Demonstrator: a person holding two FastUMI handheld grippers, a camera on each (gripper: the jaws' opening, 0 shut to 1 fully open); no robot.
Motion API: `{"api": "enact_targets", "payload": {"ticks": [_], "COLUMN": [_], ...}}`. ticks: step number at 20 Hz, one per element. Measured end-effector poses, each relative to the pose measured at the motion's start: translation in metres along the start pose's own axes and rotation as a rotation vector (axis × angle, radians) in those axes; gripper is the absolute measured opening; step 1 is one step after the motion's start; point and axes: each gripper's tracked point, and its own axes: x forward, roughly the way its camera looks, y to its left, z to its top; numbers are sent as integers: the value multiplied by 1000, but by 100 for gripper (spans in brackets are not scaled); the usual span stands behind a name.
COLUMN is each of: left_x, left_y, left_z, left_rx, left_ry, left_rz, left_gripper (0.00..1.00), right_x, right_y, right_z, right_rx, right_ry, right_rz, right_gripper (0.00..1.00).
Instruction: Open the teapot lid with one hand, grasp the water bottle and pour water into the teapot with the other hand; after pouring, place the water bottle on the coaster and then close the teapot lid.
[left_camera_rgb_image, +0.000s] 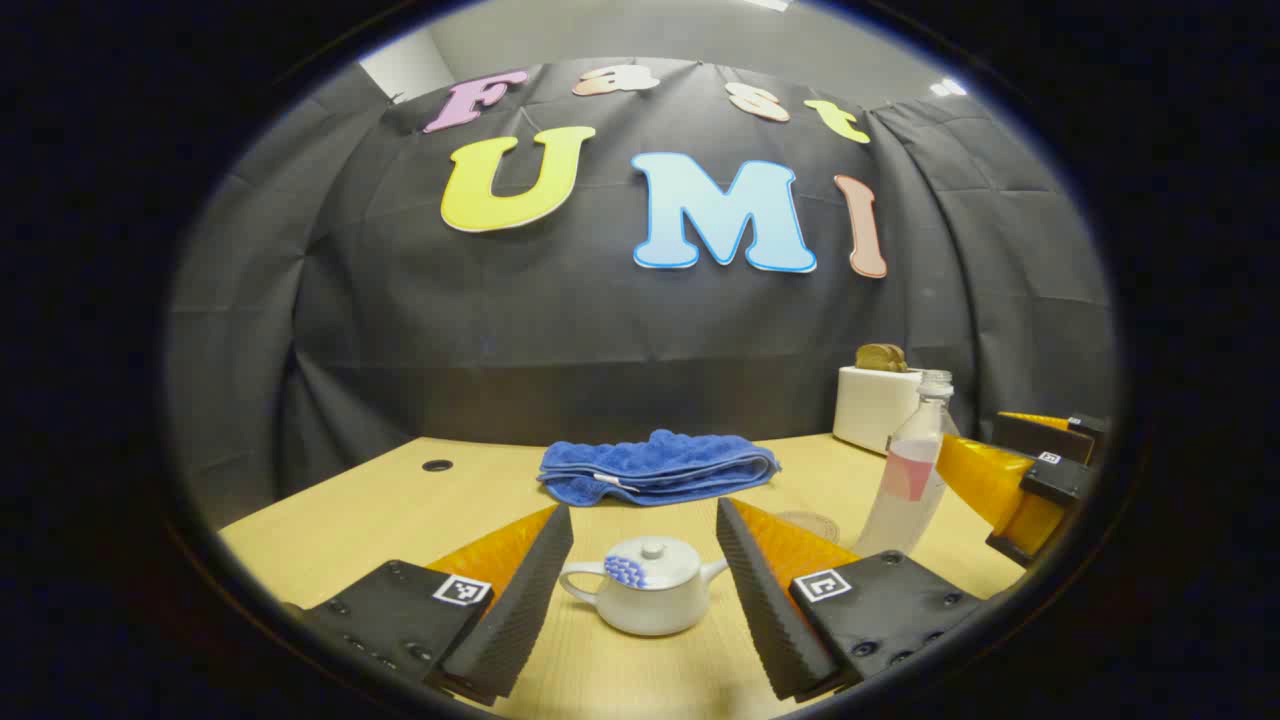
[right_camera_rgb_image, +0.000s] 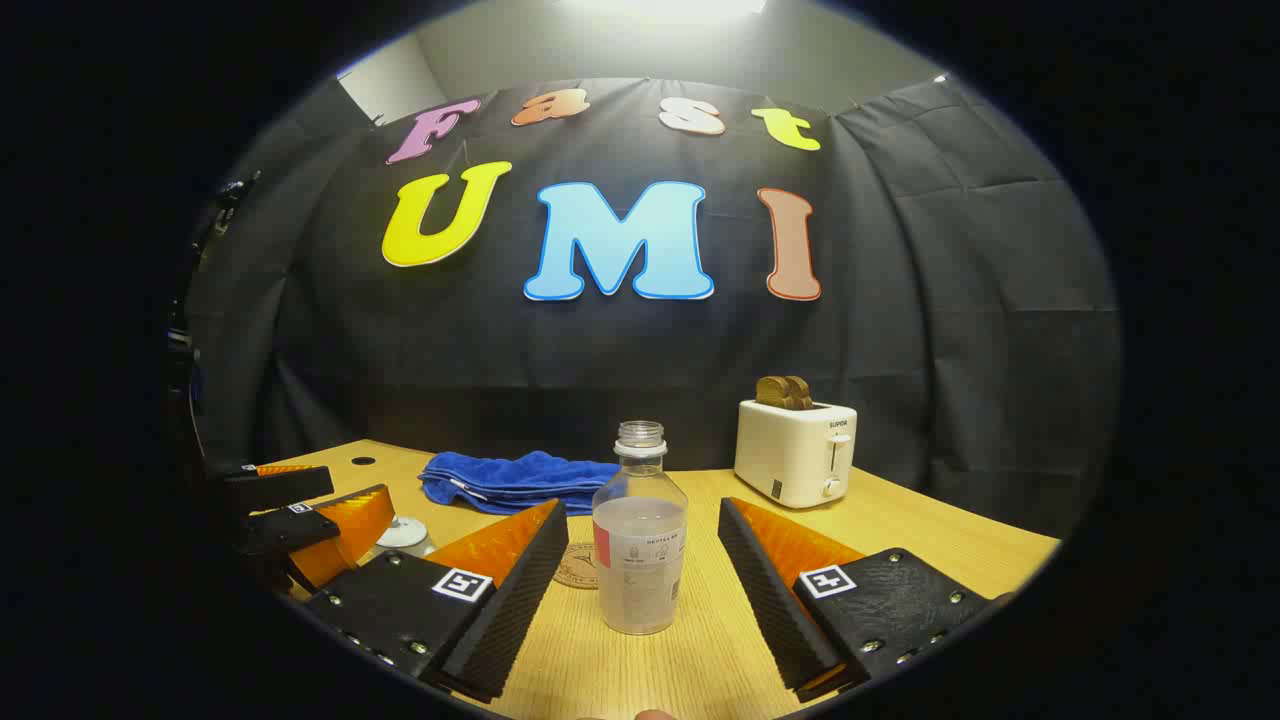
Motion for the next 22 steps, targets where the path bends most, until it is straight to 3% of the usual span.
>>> {"api": "enact_targets", "payload": {"ticks": [22], "left_x": [6], "left_y": [4], "left_z": [-4], "left_rx": [-8], "left_ry": [13], "left_rz": [11], "left_gripper": [94], "right_x": [-2], "right_y": [-1], "right_z": [-2], "right_rx": [7], "right_ry": [3], "right_rz": [-2], "right_gripper": [96]}}
